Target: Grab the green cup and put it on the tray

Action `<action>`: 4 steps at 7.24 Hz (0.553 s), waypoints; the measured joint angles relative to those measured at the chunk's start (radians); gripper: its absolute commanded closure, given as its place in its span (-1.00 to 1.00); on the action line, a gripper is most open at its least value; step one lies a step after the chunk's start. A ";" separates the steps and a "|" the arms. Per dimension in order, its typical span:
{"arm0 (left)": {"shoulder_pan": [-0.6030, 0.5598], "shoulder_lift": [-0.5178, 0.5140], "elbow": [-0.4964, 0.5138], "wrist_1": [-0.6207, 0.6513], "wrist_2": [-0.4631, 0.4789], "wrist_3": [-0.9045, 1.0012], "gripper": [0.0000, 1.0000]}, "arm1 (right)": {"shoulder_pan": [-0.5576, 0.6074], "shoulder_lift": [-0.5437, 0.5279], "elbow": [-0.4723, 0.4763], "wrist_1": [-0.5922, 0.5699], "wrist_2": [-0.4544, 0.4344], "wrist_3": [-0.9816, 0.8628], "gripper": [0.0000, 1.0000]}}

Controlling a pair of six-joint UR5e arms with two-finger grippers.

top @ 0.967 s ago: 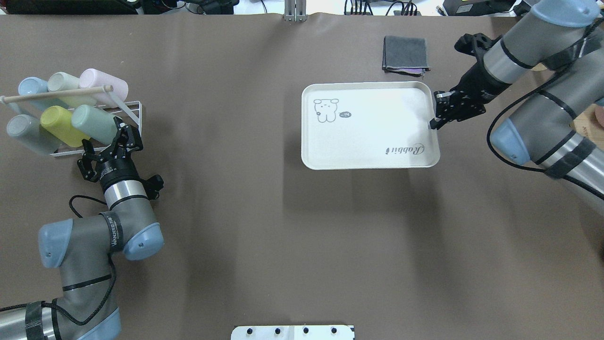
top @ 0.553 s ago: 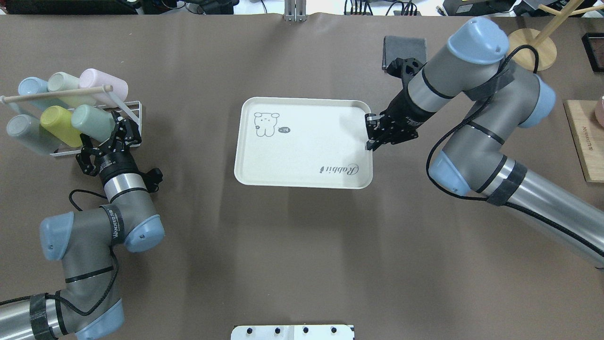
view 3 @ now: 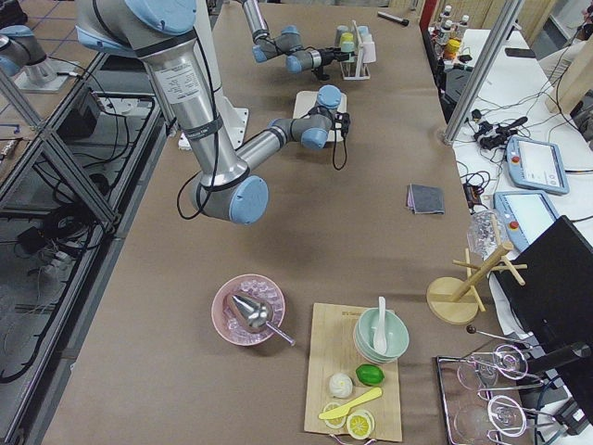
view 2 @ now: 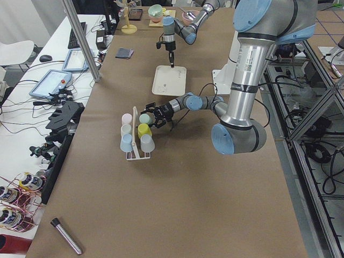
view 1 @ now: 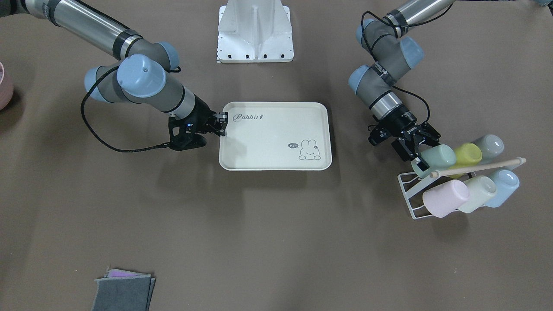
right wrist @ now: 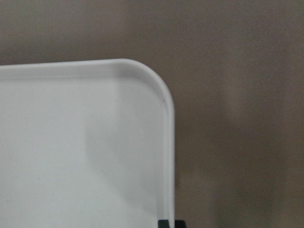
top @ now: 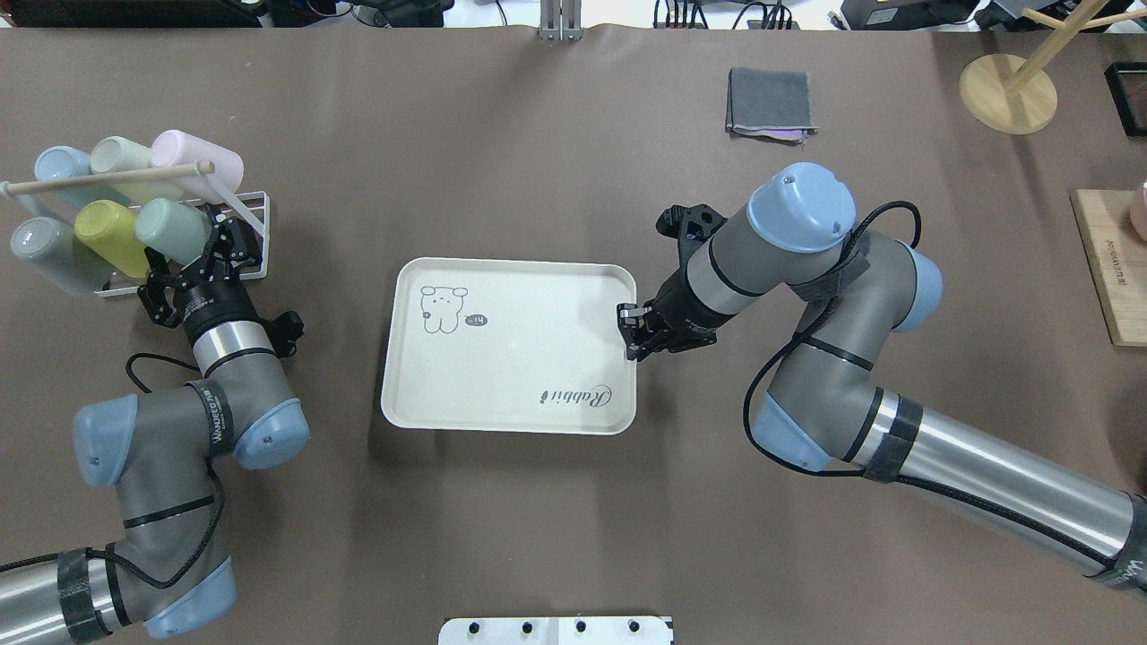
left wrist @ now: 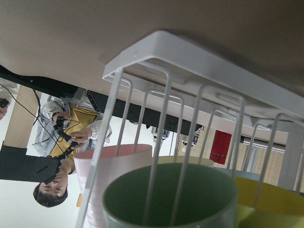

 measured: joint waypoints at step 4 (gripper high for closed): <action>0.000 -0.016 0.029 -0.042 -0.001 0.030 0.27 | -0.026 0.019 -0.026 0.003 -0.029 0.003 -0.99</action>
